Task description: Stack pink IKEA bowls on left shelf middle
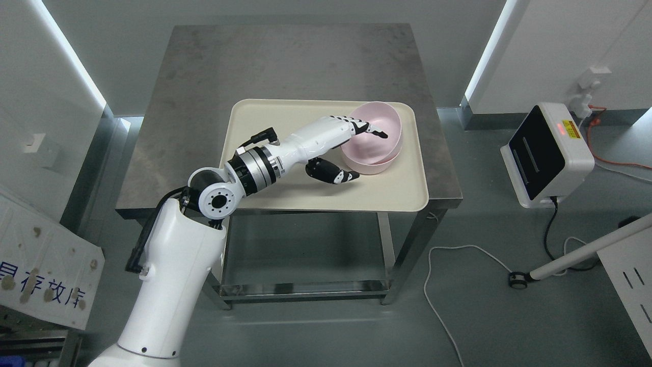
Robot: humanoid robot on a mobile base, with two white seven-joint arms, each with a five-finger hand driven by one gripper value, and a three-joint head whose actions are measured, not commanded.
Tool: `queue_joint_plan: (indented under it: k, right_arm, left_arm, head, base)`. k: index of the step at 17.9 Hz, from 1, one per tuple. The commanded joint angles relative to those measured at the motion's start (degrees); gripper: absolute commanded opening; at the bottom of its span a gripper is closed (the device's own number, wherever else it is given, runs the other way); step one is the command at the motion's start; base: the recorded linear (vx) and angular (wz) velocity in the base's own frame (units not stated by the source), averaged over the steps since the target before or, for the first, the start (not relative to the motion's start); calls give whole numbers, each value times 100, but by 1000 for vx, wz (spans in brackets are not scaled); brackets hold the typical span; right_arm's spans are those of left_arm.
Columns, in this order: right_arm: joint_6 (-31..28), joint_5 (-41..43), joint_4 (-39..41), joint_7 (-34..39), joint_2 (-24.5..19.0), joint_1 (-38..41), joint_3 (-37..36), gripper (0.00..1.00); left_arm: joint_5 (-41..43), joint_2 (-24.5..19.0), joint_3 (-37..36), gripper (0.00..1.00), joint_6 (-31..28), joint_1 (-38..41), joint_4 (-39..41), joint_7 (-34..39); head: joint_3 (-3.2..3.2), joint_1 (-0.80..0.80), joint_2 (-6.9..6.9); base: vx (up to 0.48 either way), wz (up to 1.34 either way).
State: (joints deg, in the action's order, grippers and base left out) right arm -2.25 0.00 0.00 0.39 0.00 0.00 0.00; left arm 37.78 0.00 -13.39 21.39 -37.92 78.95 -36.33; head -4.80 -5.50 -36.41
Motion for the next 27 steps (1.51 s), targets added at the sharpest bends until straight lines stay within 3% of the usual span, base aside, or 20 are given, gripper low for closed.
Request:
queue_joint_plan:
  k: [1, 8, 13, 16, 23, 27]
  right_arm:
    - [23, 0, 193, -4, 100, 167, -62, 100]
    - [23, 0, 193, -4, 100, 167, -62, 100]
    - [23, 0, 193, -4, 100, 167, -62, 100]
    - [23, 0, 193, -4, 100, 167, -62, 100]
    - [32, 0, 193, -4, 100, 167, -62, 100]
    - [32, 0, 193, -4, 100, 167, -62, 100]
  left_arm:
    - [300, -100, -628, 70, -679, -224, 296, 3]
    - [765, -100, -1262, 70, -909, -259, 279, 3]
    - [845, -100, -1297, 69, -1567, -575, 244, 3]
    - [880, -100, -1315, 64, -1594, -620, 200, -66]
    - [1232, -100, -1385, 64, -1586, -593, -178, -208]
    - [1206, -100, -1289, 46, -1559, -585, -214, -208]
  head:
    - [0, 0, 0]
    - [0, 0, 0]
    - [0, 0, 0]
    - [0, 0, 0]
    - [0, 0, 0]
    - [0, 0, 0]
  base:
    - [0, 0]
    - [0, 0]
    - [0, 0]
    - [0, 0]
    - [0, 0]
    - [0, 0]
